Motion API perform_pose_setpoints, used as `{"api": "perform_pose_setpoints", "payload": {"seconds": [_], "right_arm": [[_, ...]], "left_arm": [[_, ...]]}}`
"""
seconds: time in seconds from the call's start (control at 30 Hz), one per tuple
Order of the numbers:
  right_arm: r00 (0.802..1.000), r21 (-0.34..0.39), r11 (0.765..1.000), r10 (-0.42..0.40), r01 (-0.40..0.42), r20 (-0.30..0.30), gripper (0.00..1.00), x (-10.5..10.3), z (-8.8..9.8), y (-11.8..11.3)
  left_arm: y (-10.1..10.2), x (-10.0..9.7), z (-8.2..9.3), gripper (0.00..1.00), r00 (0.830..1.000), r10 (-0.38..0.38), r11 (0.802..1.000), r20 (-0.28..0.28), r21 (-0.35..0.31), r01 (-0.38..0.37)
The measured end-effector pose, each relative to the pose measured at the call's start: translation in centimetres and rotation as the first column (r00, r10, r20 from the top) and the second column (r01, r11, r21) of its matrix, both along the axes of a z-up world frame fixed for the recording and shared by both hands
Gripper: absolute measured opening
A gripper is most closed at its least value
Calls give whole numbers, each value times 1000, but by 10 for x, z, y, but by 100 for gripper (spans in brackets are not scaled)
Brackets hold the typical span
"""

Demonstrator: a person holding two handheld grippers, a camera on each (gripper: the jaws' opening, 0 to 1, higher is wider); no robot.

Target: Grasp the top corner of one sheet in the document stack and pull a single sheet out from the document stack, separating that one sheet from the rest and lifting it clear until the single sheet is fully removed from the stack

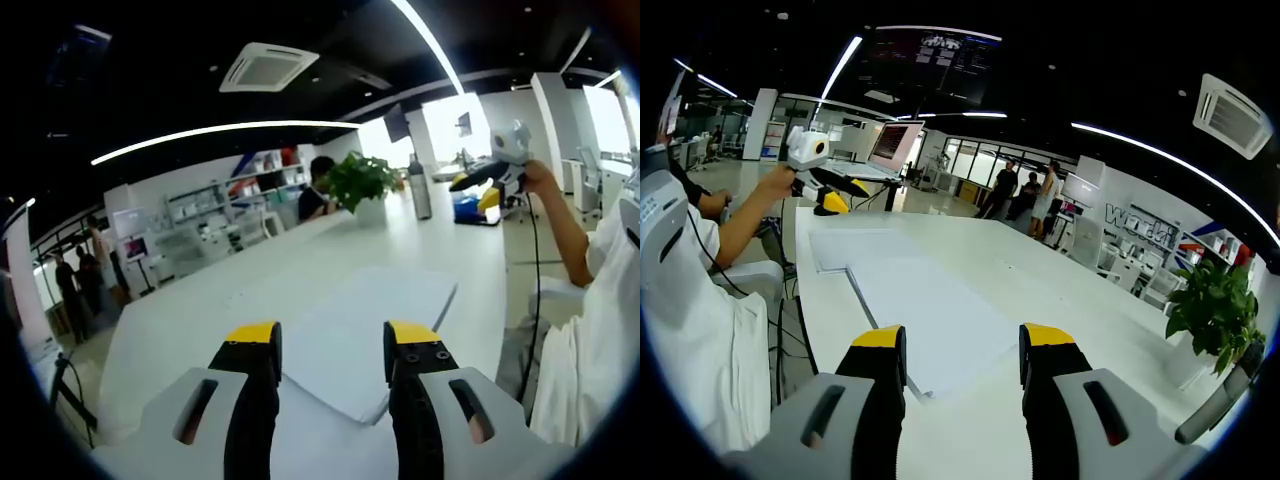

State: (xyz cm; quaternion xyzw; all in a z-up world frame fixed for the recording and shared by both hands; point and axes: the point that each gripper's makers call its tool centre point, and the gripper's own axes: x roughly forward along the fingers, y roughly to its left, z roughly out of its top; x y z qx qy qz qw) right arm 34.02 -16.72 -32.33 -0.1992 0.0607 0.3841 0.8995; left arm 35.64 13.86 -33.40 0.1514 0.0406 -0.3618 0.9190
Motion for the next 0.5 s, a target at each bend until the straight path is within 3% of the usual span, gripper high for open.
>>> {"api": "perform_pose_setpoints", "payload": {"seconds": [0.5], "right_arm": [[1000, -1, 1000, 1, -1, 0, 45, 0, 0, 0]], "left_arm": [[-13, 4, -7, 41, 1000, -11, 1000, 6, 16, 11]]}}
